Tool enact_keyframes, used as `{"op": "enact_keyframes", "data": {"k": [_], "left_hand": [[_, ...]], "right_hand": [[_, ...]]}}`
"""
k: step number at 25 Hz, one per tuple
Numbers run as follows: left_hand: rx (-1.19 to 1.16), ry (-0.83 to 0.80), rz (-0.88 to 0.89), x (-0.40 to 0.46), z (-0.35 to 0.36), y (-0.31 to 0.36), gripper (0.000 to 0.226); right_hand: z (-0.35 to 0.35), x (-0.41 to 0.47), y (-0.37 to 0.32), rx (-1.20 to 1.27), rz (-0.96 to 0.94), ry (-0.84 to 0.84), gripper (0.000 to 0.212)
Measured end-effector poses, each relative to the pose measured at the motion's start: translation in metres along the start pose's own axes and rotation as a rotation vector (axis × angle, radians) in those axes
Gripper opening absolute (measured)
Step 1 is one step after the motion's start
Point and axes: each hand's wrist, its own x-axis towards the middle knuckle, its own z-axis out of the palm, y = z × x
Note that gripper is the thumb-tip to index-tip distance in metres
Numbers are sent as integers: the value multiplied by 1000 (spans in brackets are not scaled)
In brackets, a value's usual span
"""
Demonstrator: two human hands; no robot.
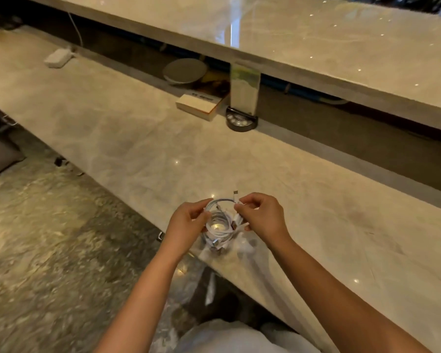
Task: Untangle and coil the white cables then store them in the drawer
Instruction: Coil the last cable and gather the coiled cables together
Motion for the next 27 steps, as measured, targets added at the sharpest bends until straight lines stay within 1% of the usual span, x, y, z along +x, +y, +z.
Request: {"op": "enact_keyframes", "data": {"k": [3, 5, 7, 8, 11, 14, 18, 22, 27], "left_hand": [[99, -61, 14, 8, -7, -15, 33], [148, -34, 34, 12, -5, -26, 31], [173, 21, 0, 17, -2, -38, 30], [178, 31, -14, 19, -2, -42, 30], [170, -4, -6, 25, 2, -49, 29], [130, -47, -28, 21, 5, -52, 29], [139, -30, -12, 18, 8, -60, 30], [203, -18, 7, 21, 6, -62, 30], [203, -18, -26, 24, -1, -57, 32]], "right_hand": [[19, 6, 12, -60, 25, 2, 10], [26, 8, 21, -73, 53, 8, 9], [30, 9, 25, -111, 56, 11, 5], [31, 10, 26, -147, 47, 18, 7], [30, 11, 32, -223, 30, 24, 11], [29, 6, 41, -237, 13, 8, 8], [34, 0, 48, -228, -32, 22, 6], [32, 2, 49, -227, -66, 20, 11], [28, 1, 47, -217, -76, 20, 17]]}}
